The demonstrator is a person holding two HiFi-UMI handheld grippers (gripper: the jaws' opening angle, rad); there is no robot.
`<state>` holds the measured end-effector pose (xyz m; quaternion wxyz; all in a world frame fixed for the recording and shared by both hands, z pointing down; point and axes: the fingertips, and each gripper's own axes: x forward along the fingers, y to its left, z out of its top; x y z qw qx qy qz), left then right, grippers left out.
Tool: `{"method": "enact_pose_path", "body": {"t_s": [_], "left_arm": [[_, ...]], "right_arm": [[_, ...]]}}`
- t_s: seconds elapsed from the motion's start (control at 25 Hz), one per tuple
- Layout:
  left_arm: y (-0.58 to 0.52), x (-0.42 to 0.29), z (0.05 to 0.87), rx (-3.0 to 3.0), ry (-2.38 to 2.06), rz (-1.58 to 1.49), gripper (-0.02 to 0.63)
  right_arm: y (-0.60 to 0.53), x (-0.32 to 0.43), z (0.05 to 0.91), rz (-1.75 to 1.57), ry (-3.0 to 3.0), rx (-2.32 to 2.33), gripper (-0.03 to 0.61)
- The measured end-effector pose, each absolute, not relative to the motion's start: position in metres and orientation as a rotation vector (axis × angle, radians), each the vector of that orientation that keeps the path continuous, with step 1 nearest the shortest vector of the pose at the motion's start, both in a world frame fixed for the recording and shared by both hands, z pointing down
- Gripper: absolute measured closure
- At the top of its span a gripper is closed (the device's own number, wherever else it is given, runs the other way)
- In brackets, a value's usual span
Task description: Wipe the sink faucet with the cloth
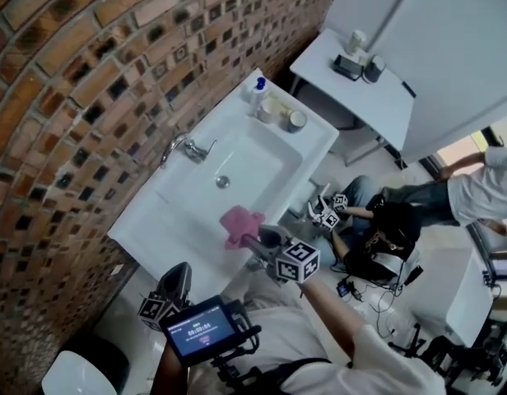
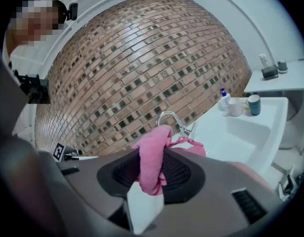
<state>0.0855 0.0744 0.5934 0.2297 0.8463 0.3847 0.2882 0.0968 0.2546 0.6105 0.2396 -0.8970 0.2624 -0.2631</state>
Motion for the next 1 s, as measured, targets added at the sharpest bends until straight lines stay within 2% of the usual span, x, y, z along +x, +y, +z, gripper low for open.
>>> {"method": "enact_pose_path", "body": {"t_s": [0.44, 1.0], "left_arm": [[0.105, 0.145, 0.578, 2.465, 0.904, 0.744, 0.629], [0.102, 0.172, 0.599, 2.492, 0.768, 0.832, 0.629]], "right_arm": [[0.268, 0.185, 0.667, -0.851, 0.87, -2.398, 0.439], [0.259, 0.286, 0.753, -1.04, 0.904, -2.361, 0.439]]}}
